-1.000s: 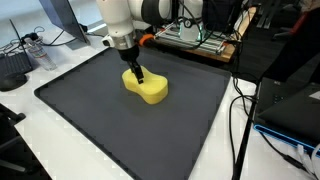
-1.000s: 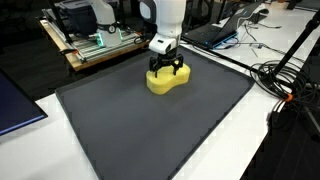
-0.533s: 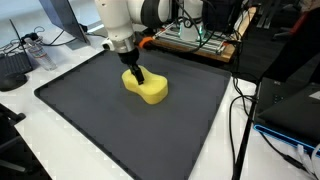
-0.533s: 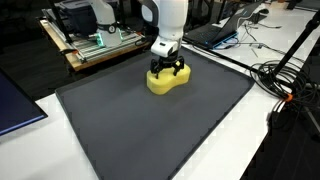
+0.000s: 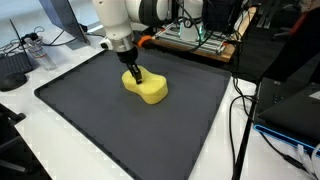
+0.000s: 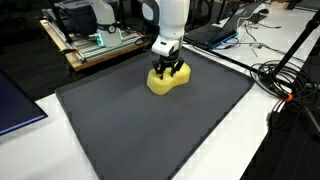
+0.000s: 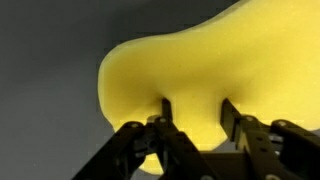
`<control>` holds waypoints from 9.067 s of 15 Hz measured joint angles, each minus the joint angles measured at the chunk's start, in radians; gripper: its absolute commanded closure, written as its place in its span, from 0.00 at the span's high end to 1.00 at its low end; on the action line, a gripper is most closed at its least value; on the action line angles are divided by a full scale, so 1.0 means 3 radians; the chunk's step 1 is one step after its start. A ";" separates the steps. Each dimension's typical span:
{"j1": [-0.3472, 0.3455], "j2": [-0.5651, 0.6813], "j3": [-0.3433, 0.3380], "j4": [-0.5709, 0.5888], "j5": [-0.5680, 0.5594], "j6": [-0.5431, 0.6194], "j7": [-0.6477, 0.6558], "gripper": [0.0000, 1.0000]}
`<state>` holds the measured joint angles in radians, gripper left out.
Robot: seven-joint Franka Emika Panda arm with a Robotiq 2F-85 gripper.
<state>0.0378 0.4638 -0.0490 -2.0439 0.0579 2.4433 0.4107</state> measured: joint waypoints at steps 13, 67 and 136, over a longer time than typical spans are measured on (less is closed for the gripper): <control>-0.0008 0.0001 0.0006 0.0039 0.0062 -0.0032 -0.0044 0.04; 0.0563 0.0190 -0.0062 0.1210 -0.0929 -0.1708 0.2716 1.00; -0.1356 -0.0205 -0.0214 -0.0186 0.2869 -0.1150 -0.3194 1.00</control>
<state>-0.3689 0.4023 -0.1133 -2.0997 0.9187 2.0983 -0.5476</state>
